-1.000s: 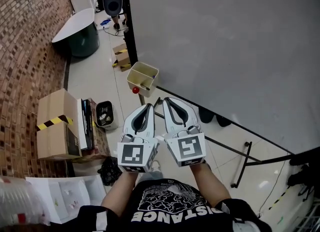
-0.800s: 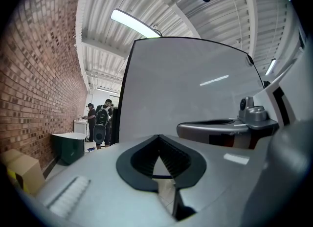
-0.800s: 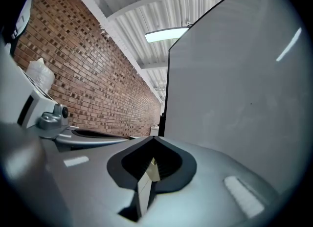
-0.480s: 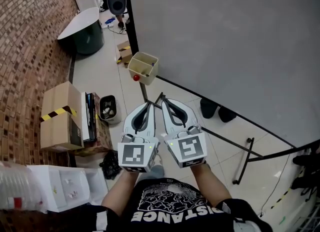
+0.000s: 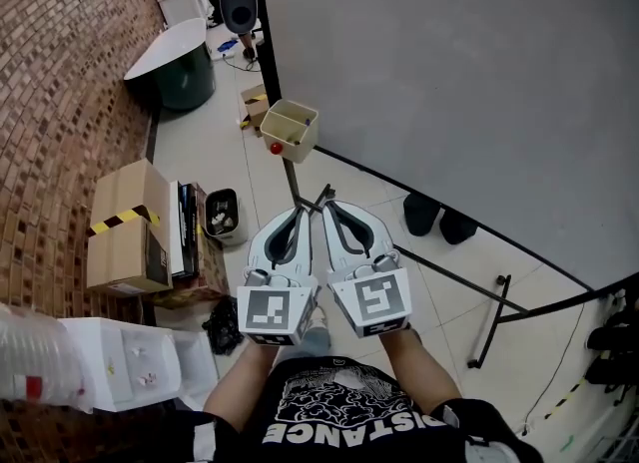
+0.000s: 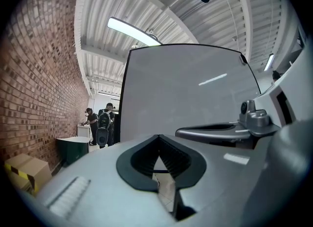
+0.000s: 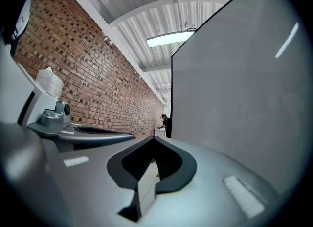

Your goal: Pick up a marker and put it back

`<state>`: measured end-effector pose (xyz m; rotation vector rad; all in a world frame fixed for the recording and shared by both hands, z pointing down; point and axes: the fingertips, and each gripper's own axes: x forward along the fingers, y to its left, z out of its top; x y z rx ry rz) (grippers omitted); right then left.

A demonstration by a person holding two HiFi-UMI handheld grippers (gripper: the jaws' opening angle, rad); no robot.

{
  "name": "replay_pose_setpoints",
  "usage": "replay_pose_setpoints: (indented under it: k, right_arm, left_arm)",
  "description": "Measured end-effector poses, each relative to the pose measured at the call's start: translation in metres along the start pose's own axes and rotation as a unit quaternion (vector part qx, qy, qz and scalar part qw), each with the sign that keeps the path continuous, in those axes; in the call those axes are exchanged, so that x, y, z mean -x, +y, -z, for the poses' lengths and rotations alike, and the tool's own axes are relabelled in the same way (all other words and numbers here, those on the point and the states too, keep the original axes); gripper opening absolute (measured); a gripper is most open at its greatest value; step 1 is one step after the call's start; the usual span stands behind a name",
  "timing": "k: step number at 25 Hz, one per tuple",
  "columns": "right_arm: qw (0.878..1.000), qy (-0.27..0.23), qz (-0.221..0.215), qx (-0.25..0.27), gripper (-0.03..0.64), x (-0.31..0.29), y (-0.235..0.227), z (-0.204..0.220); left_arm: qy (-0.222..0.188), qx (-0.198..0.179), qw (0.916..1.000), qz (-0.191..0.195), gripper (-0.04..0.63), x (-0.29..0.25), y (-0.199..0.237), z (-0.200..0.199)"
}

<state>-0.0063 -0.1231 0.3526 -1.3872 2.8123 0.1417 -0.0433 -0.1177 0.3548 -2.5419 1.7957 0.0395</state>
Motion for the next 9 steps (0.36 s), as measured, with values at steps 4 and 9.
replay_pose_setpoints:
  k: [4, 9]
  right_arm:
    - [1.000, -0.002, -0.001, -0.002, 0.000, 0.007, 0.001, -0.001]
    - [1.000, -0.007, -0.004, -0.004, 0.000, 0.015, 0.002, -0.003]
  left_arm:
    - [0.000, -0.003, 1.0000, -0.001, 0.006, 0.005, -0.006, -0.001]
    - [0.005, -0.002, 1.0000, -0.008, 0.006, 0.011, -0.011, -0.002]
